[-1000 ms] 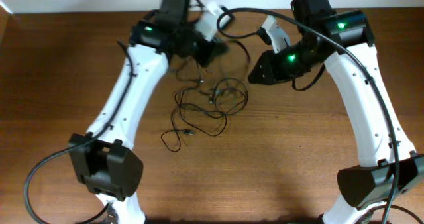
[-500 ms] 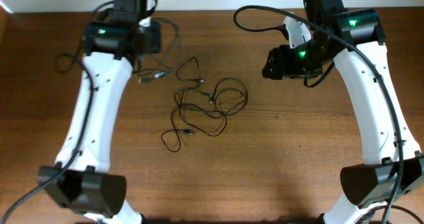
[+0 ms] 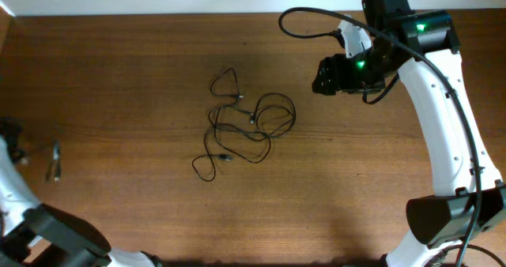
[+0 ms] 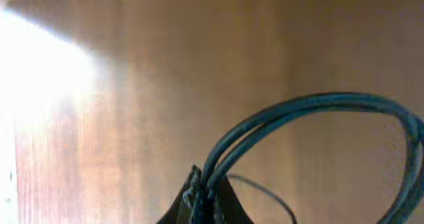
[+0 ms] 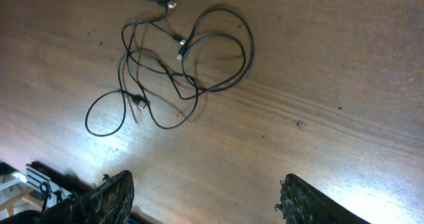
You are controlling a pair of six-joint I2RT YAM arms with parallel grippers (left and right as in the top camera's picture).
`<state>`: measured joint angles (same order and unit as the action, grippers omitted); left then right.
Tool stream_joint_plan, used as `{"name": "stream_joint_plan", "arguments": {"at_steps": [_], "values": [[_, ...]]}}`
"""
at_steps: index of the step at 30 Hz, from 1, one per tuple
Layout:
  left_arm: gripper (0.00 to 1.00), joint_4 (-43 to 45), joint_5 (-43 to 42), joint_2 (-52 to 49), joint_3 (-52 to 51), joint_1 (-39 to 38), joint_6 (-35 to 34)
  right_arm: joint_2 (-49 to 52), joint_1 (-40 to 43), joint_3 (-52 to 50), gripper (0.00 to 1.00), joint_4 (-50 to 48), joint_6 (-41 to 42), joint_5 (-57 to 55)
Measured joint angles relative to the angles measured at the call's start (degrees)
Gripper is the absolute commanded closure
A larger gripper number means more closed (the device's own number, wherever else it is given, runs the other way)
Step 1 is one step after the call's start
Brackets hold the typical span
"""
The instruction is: Untangle cables
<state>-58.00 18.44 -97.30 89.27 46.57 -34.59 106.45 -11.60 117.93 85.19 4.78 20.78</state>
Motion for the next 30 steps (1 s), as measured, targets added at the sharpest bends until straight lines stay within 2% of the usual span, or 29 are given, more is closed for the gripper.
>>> {"name": "stream_joint_plan", "arguments": {"at_steps": [3,4,5,6,7,12,24,30], "values": [[1.0,10.0,-1.3,0.0,-7.6,7.6,-2.2,0.0,0.0,0.0,0.28,-0.1,0.0,0.0],[0.86,13.3,-2.1,0.0,-9.8,8.9,-2.6,0.0,0.0,0.0,0.28,-0.1,0.0,0.0],[0.64,16.9,-3.0,0.0,-12.2,9.8,-2.8,0.0,0.0,0.0,0.28,0.0,0.0,0.0],[0.21,18.7,-3.6,0.0,-14.1,10.2,-3.3,0.0,0.0,0.0,0.28,0.1,0.0,0.0],[0.01,20.2,-3.9,0.0,-15.4,10.3,-3.3,0.0,0.0,0.0,0.28,0.2,0.0,0.0],[0.01,22.6,-4.9,0.0,-17.3,10.4,-3.4,0.0,0.0,0.0,0.28,0.3,0.0,0.0],[0.01,19.7,-7.8,0.5,-17.4,10.4,-3.4,0.0,0.0,-3.6,0.28,-0.7,0.0,0.0],[0.01,19.8,-8.5,13.2,-17.6,10.4,-3.5,0.0,0.0,-3.6,0.28,-1.5,0.0,0.0]]}}
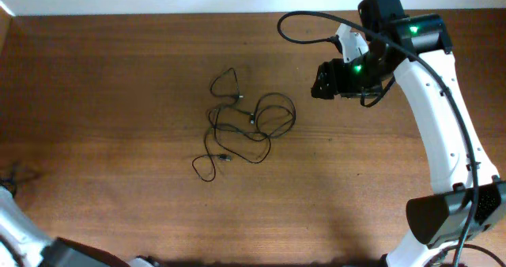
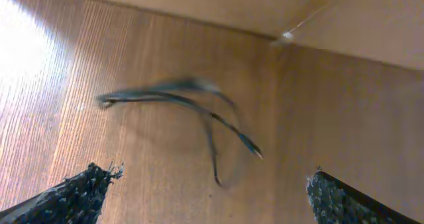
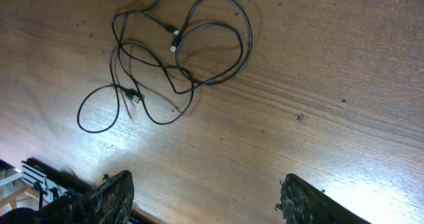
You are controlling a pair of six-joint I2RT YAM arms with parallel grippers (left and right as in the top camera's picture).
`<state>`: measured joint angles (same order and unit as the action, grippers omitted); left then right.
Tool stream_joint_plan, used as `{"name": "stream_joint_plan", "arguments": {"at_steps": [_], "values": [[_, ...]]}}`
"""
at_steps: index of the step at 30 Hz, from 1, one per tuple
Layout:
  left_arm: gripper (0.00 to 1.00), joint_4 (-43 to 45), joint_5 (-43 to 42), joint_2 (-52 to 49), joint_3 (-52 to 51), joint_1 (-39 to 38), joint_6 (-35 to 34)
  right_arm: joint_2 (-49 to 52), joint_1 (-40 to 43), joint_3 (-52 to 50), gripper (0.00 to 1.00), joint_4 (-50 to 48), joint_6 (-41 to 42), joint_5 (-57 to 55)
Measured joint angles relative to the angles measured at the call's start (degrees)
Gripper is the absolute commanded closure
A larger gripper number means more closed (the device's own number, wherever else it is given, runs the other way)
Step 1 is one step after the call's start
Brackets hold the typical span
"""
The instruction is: Untangle cables
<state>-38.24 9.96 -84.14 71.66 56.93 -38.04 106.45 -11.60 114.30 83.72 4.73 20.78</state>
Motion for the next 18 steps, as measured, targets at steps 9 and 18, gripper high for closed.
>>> {"name": "stream_joint_plan", "arguments": {"at_steps": [9,18], "values": [[0.01,5.4,-16.5,1.7,0.0,0.0,6.8,0.0,0.0,0.0,0.28,0.0,0.0,0.0],[0.09,8.0,-28.2,8.6,0.0,-24.4,22.3,0.0,0.0,0.0,0.28,-0.4,0.0,0.0]]}}
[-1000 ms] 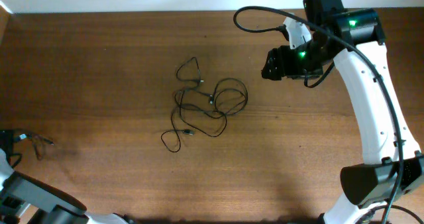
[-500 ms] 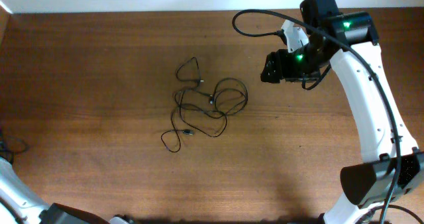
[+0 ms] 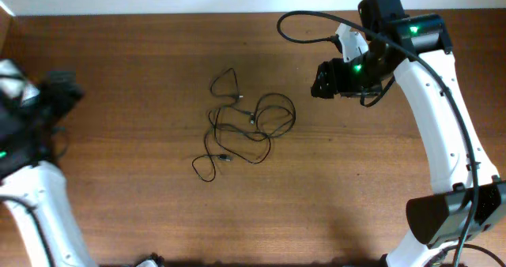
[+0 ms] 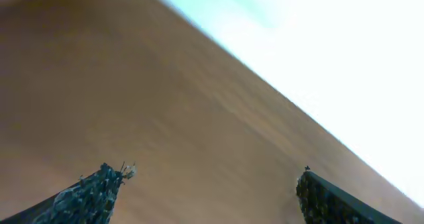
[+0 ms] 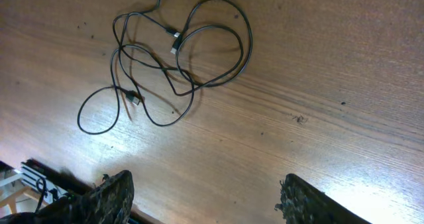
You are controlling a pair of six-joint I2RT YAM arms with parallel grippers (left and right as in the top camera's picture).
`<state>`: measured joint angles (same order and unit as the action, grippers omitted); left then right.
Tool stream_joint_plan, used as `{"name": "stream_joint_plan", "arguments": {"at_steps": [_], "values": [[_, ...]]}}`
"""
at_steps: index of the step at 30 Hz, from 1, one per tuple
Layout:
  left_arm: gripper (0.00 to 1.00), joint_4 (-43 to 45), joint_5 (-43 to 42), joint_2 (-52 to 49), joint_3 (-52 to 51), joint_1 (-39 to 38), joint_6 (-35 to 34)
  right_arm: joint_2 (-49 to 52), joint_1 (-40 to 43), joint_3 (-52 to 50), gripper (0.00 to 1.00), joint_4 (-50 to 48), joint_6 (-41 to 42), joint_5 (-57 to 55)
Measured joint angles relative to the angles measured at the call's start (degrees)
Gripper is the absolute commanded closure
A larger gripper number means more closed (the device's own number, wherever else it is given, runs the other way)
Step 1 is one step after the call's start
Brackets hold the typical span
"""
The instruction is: Untangle cables
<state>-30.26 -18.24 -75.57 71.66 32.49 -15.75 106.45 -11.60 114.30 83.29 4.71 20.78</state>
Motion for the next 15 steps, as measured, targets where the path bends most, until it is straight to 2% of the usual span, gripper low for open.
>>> {"name": "stream_joint_plan", "arguments": {"at_steps": [1,3,5,7,11,14,15], "values": [[0.05,0.0,-0.1,0.4,0.0,-4.7,1.5,0.0,0.0,0.0,0.28,0.0,0.0,0.0],[0.06,-0.3,0.6,0.1,0.0,-17.1,5.9,0.0,0.0,0.0,0.28,0.0,0.0,0.0],[0.07,-0.3,1.8,-0.4,0.0,-23.3,6.9,0.0,0.5,0.0,0.28,0.0,0.0,0.0],[0.08,-0.6,2.8,-3.3,0.0,-33.0,9.6,0.0,3.3,-0.1,0.27,0.0,0.0,0.6],[0.09,-5.8,7.3,-7.7,0.0,-42.2,12.9,0.0,9.6,-0.1,0.27,0.6,0.0,2.4],[0.16,-13.2,13.0,-9.9,-0.1,-45.6,12.0,0.0,11.5,-0.1,0.27,1.0,0.0,2.9],[0.21,-15.5,14.6,-10.5,-0.1,-45.5,10.5,0.0,11.5,-0.1,0.27,1.0,-0.2,3.1]]}}
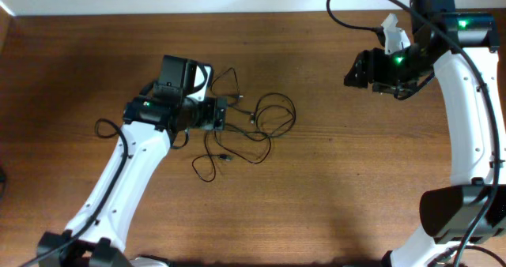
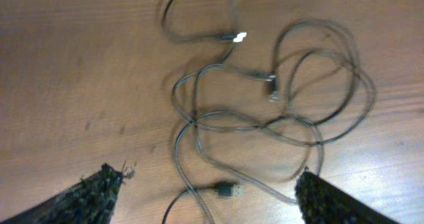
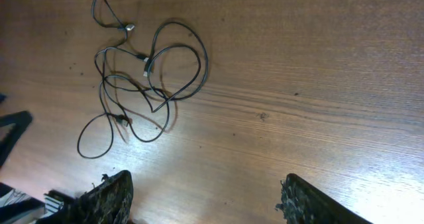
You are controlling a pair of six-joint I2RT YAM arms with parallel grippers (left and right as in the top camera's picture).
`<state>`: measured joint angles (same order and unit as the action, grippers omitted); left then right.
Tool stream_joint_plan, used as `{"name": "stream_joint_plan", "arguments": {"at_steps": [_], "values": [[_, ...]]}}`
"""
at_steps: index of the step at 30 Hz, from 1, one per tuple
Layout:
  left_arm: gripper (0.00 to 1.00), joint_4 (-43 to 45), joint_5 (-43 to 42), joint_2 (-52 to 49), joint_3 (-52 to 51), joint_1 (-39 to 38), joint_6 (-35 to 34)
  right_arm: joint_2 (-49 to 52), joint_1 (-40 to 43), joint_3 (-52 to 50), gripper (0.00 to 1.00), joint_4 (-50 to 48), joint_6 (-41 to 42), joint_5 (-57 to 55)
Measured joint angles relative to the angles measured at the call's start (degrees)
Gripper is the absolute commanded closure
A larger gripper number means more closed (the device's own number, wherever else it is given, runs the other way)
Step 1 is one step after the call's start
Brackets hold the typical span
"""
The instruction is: Untangle cables
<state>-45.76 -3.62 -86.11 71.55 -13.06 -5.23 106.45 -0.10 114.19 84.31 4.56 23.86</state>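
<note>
A tangle of thin black cables (image 1: 249, 125) lies on the wooden table near its middle, with small plugs showing among the loops. My left gripper (image 1: 222, 114) hangs open over the tangle's left side. In the left wrist view the loops (image 2: 265, 111) and a USB plug (image 2: 228, 191) lie between and ahead of the fingertips (image 2: 93, 197), nothing held. My right gripper (image 1: 357, 69) is open and well off to the right of the tangle. The right wrist view shows the tangle (image 3: 142, 78) far from its fingertips (image 3: 318, 201).
The brown table (image 1: 316, 204) ends at a pale wall along the far edge. A thin dark loop (image 1: 103, 129) shows beside the left arm. A dark bit (image 1: 2, 180) sits at the left border.
My left arm has come from the table's far left to above the tangle's left side, gripper open. The right arm has shifted to the right, farther from the tangle.
My left gripper was shut on a looped cable at the far left of the table. Then it was open with that cable lying on the wood below. It then showed at the left edge, and now hangs over the tangle. The right gripper stayed open throughout.
</note>
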Motion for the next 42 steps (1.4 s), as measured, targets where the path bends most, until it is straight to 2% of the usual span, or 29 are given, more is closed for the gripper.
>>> {"name": "stream_joint_plan", "arguments": {"at_steps": [4,6,8,15,21,28,29,31,36,40,42], "values": [[0.26,-7.5,2.6,-4.1,0.0,0.0,-5.3,0.0,0.0,0.0,0.26,-0.2,0.0,0.3],[0.45,-9.9,3.1,-6.8,-0.1,0.0,-6.6,0.0,0.0,0.0,0.26,-0.2,-0.1,0.4],[0.52,-12.2,3.3,-8.9,-0.1,0.0,-7.4,0.0,0.0,0.0,0.26,-0.2,-0.1,0.5],[0.54,-21.0,3.5,-12.7,-0.2,0.0,-8.1,0.0,0.0,0.0,0.26,-0.2,0.0,0.5],[0.56,-17.4,3.7,-13.0,-5.5,0.0,-8.1,0.0,0.0,0.0,0.26,-0.2,0.0,0.5],[0.66,-13.2,3.7,-13.1,-8.1,0.0,-8.1,0.0,0.0,0.0,0.26,-0.2,0.0,0.5],[0.69,-12.7,3.7,-13.1,-8.2,0.0,-8.1,0.0,0.0,0.0,0.26,-0.2,0.0,0.5],[1.0,-11.5,3.7,-13.1,-8.2,0.0,-8.0,0.0,0.0,0.0,0.26,-0.2,0.0,0.5],[1.0,-5.8,4.2,-13.1,-7.6,0.0,-8.3,0.0,0.0,0.0,0.26,-0.2,-0.1,0.5],[1.0,-5.8,3.4,-12.1,5.4,0.0,-6.5,0.0,0.0,0.0,0.26,-0.2,-0.1,0.9],[1.0,-5.7,-0.9,-10.2,13.6,0.0,-3.7,0.0,0.0,0.0,0.26,-0.2,-0.1,1.9]]}}
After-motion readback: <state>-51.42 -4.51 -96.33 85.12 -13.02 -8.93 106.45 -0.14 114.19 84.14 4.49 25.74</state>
